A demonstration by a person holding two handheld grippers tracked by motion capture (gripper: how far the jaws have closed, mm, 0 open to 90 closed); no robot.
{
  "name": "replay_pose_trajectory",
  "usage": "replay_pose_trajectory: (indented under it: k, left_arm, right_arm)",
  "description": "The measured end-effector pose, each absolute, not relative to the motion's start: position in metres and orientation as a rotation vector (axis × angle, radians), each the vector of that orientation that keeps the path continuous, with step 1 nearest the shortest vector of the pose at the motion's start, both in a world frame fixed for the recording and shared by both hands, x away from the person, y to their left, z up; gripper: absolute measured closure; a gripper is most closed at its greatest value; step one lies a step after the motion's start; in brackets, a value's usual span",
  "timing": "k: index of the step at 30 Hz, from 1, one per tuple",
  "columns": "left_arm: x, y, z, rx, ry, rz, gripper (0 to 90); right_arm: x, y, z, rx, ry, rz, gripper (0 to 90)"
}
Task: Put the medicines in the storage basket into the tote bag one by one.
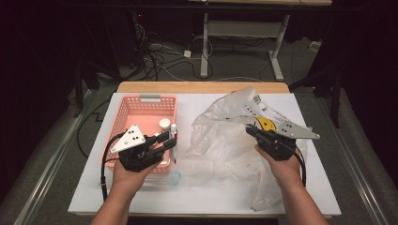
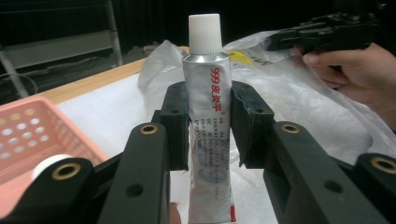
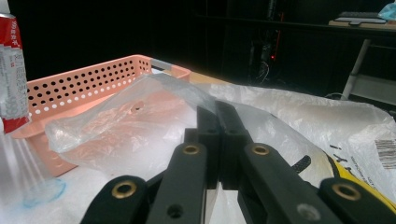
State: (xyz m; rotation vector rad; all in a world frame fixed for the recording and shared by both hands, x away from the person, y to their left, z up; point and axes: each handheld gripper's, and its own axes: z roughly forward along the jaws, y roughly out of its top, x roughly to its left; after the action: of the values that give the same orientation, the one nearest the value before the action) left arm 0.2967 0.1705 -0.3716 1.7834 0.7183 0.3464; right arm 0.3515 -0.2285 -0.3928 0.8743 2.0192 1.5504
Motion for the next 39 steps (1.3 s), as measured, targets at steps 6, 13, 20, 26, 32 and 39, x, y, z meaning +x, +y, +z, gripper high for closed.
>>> replay_pose_trajectory:
  k: [6,13,20,26,32,39]
  left_arm:
    - [0.293,0.156,-0.375,1.809,0.684,0.320,67.6]
    - [0.288,0.137,-0.379,1.840,0.643,0.297,67.6]
    - [0.284,0.121,-0.385,1.870,0.617,0.275,67.6]
    - [0.282,0.108,-0.392,1.896,0.598,0.277,67.6]
    - [0.280,0.093,-0.401,1.948,0.576,0.280,67.5]
    - [0.285,0.077,-0.407,1.958,0.587,0.276,67.6]
  right_arm:
    - [0.351,-0.227,-0.392,0.862,2.020,1.547,90.0]
    - [0.350,-0.226,-0.392,0.862,2.022,1.550,90.0]
    - [0.348,-0.222,-0.392,0.853,2.033,1.545,90.0]
    - [0.346,-0.218,-0.393,0.843,2.043,1.546,90.0]
    - [0.346,-0.214,-0.394,0.832,2.054,1.543,90.0]
    - [0.346,-0.213,-0.393,0.830,2.054,1.546,90.0]
